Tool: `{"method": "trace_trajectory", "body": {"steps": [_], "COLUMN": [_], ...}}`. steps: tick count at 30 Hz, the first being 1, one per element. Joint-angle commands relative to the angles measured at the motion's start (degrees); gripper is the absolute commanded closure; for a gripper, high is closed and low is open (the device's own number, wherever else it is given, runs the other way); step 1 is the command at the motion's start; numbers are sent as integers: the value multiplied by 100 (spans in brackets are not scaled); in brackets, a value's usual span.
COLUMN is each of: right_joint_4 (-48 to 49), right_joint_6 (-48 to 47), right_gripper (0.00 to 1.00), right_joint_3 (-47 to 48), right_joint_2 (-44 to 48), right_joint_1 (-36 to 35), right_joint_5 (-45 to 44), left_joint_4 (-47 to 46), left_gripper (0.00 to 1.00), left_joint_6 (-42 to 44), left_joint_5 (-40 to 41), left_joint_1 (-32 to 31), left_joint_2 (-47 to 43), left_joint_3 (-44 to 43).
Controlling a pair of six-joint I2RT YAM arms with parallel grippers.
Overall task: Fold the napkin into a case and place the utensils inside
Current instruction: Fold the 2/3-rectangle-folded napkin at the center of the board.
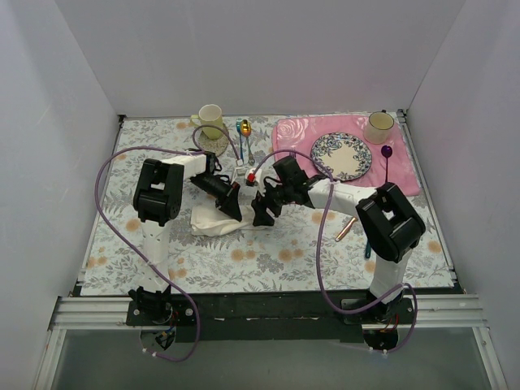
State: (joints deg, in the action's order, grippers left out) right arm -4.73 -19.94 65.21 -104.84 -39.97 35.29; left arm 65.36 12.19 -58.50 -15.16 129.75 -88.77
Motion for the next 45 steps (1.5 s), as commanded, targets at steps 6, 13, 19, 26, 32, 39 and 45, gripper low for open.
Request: {"method": "trace_trajectory", "body": {"steps": [6,13,19,26,32,39,45], "right_joint_4": [333,-124,-54,-1,-45,-212,-353], "right_joint_6": [-36,377,895,1335,1388,1318,1239], "right_gripper": [86,99,99,99,99,99,99], "right_joint_3": [176,159,158,308,343,492,589], "right_joint_2": [-309,-502,-783,-1109,-1214,-1329,-1417], "right_joint_1": [-55,243,454,657,709,736,745], "right_joint_5": [-514,83,549,909,901,743,725], "left_joint_4": [-85,-41,-716,-1878,-2168,-2046,-1992], "left_gripper": [100,54,37,26,25,35,78], "left_joint_6": [284,31,-665,-463,-322,-120,-365], "left_joint_5": [665,-38,100,1305,1972,2422,2616], "left_joint_1": [100,750,1472,1349,892,584,610], "left_joint_2": [68,-1047,-2365,-4264,-4845,-5135,-4970], "left_joint_3": [62,159,507,2388,3251,3797,3596]}}
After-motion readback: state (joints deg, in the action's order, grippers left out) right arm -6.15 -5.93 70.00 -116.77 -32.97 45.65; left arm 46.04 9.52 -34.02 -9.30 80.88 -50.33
